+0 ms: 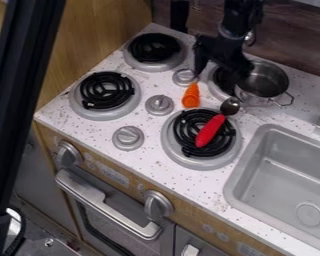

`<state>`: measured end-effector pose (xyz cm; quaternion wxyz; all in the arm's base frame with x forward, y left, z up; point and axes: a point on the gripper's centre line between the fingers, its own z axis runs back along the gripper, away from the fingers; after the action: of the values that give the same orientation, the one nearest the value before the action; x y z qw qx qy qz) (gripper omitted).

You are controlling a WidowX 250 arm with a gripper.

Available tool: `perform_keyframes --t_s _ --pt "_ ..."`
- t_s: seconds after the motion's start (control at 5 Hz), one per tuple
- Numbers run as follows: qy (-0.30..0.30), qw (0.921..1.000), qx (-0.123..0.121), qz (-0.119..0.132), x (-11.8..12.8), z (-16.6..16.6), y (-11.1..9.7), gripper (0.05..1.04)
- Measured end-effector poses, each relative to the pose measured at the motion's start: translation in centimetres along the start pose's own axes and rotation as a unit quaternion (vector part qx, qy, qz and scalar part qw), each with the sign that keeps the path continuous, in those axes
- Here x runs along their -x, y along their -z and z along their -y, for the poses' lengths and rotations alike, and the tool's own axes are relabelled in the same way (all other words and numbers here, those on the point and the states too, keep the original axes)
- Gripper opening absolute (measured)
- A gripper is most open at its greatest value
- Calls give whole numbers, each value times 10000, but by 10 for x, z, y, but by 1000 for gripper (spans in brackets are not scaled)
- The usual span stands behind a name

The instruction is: Move the silver pot to the bottom left side burner

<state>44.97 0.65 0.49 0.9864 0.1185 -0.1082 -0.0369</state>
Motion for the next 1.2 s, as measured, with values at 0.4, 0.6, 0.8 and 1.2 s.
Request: perform_keyframes --t_s 0.4,0.6,0.8,1.2 --pt "-305 9993 55 206 -28 10 11 1001" --pt "-405 9991 77 63 -33 13 14 1001" --pt "-463 9988 167 -49 -37 22 24 1001" --pt "-497 9975 215 -462 -31 31 45 957"
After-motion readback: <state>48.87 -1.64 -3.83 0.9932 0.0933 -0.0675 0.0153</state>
